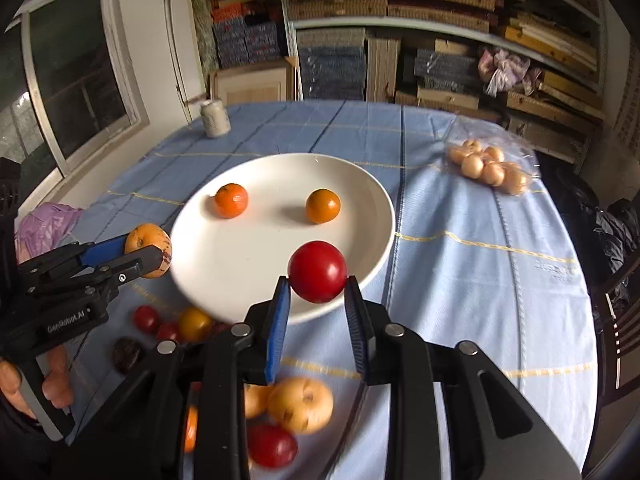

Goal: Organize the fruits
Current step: 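Place the pear and the red tomato onto the white plate, opening both tools, then return both tools to the fruit cluster, left tool to a small brown pear, then grasp the small brown pear with the left tool while the right tool grasps a grapefruit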

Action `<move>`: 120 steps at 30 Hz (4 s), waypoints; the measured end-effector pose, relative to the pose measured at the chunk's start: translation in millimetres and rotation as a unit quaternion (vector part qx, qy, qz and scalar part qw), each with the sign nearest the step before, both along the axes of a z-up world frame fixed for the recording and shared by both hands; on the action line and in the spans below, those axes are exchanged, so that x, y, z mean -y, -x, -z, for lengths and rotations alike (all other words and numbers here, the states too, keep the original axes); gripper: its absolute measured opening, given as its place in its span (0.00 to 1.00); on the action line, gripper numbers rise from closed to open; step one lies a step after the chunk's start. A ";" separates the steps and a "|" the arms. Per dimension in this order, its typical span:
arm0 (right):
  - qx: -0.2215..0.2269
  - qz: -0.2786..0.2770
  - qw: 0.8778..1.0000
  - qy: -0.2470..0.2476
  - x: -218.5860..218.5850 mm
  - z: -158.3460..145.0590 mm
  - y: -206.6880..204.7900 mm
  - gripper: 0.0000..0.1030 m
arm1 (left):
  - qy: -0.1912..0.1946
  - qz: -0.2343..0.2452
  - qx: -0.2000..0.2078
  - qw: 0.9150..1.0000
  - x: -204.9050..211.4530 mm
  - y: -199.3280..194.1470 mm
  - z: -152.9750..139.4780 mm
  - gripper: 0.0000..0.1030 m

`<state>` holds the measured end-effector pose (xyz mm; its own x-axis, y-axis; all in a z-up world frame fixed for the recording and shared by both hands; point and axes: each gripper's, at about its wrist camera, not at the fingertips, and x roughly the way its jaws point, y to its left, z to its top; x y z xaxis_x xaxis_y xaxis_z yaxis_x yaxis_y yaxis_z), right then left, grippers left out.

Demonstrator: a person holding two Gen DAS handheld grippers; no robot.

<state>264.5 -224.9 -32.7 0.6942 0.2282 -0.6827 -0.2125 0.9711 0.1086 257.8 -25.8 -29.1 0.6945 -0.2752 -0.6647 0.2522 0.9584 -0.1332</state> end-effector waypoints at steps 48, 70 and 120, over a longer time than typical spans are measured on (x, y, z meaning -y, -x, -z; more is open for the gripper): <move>0.082 -0.004 0.995 0.054 -30.5 55.5 196.5 0.72 | -0.070 0.011 0.012 0.997 -13.2 158.1 62.9 0.83; 0.062 0.008 0.997 0.037 -18.5 60.7 204.7 0.73 | -0.064 -0.001 -0.004 0.998 -10.4 154.1 77.3 0.28; -0.010 0.012 0.999 0.032 -54.4 92.1 133.3 0.40 | -0.044 -0.011 0.021 0.999 -23.0 167.4 70.1 0.28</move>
<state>131.2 -170.5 -124.8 0.6856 0.1675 -0.7084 -0.1875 0.9810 0.0504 90.4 -2.8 -99.2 0.7279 -0.2004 -0.6558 0.2336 0.9716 -0.0376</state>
